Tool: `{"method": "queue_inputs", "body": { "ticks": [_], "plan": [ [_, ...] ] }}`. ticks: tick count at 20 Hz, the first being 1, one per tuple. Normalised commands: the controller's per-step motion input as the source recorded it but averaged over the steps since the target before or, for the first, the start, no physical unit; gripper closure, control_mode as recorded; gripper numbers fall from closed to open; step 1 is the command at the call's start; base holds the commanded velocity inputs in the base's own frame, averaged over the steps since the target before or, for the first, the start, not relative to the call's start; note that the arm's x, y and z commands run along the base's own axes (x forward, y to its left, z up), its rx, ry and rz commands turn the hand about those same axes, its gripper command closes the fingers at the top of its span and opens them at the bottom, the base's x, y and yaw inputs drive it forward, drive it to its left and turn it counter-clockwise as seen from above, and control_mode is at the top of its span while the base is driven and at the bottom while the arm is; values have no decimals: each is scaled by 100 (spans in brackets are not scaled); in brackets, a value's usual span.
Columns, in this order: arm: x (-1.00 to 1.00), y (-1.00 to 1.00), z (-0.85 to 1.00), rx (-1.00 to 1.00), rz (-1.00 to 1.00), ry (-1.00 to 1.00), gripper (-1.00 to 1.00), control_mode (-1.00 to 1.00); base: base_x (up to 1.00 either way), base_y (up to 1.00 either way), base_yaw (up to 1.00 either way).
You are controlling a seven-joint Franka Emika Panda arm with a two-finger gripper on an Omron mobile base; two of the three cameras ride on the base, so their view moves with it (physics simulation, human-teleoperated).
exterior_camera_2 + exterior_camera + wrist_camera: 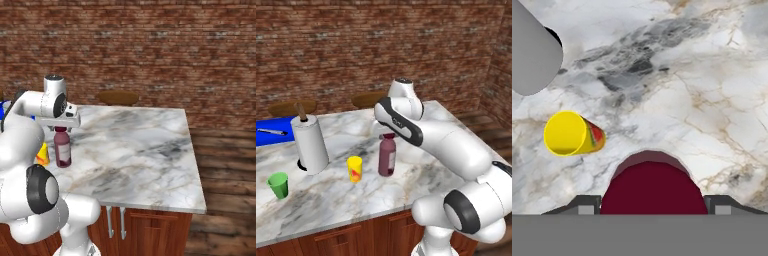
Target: Place the drinks on the dining counter in a tight cluster.
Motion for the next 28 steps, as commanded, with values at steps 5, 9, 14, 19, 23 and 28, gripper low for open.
{"method": "queue_inputs", "body": {
  "ticks": [5, 9, 14, 19, 23, 28],
  "plan": [
    [0, 2, -22, -3, 0, -3, 100, -100, 0, 0, 0],
    [3, 2, -12, -6, 0, -4, 100, -100, 0, 0, 0],
    [22, 5, -7, -6, 0, -3, 100, -100, 0, 0, 0],
    [44, 15, 0, -3, 0, 0, 100, -100, 0, 0, 0],
    [6, 9, -1, 0, 0, 0, 100, -100, 0, 0, 0],
    [0, 2, -14, 0, 0, 0, 100, -100, 0, 0, 0]
  ]
}}
